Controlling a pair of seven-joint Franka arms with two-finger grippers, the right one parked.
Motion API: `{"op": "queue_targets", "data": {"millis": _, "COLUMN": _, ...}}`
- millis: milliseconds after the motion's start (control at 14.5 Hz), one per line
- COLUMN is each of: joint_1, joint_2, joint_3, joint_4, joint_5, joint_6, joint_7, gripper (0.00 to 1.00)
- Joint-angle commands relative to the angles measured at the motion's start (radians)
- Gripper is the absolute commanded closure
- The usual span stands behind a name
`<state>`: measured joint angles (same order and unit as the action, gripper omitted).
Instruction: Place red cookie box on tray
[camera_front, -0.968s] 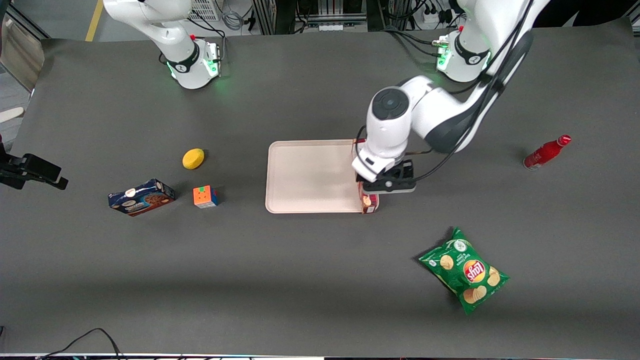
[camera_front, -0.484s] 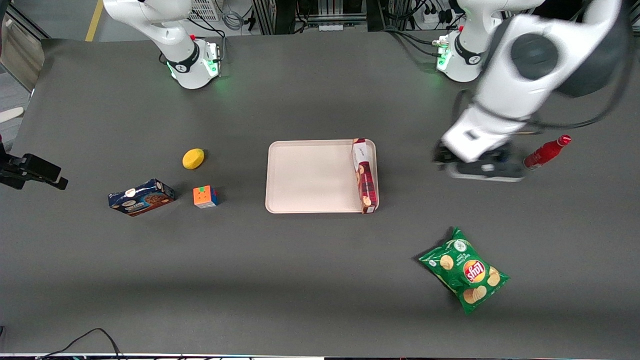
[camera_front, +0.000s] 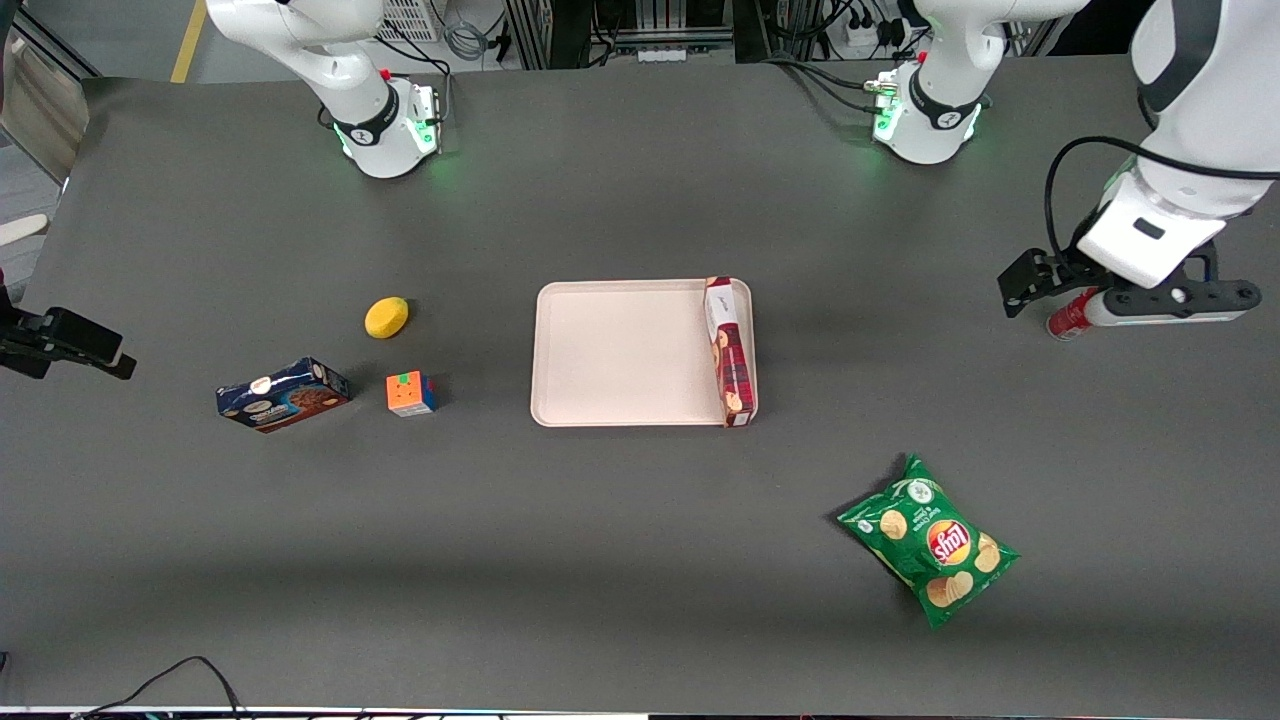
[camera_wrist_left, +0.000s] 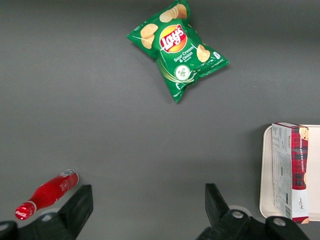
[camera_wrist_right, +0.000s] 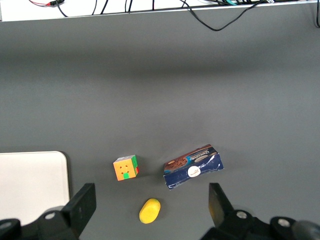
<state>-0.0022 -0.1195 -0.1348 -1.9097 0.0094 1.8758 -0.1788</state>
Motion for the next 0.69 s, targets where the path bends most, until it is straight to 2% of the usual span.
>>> {"op": "queue_targets", "data": {"millis": 0, "joint_1": -0.012, "joint_2": -0.023, "joint_3": 0.031, "joint_4": -0.003, "joint_5": -0.014, "joint_6": -0.009, "joint_7": 0.032, "gripper": 0.00}}
{"op": "queue_targets", "data": {"millis": 622, "joint_1": -0.010, "joint_2": 0.058, "joint_3": 0.049, "joint_4": 0.107, "joint_5": -0.008, "joint_6": -0.015, "joint_7": 0.033, "gripper": 0.00}}
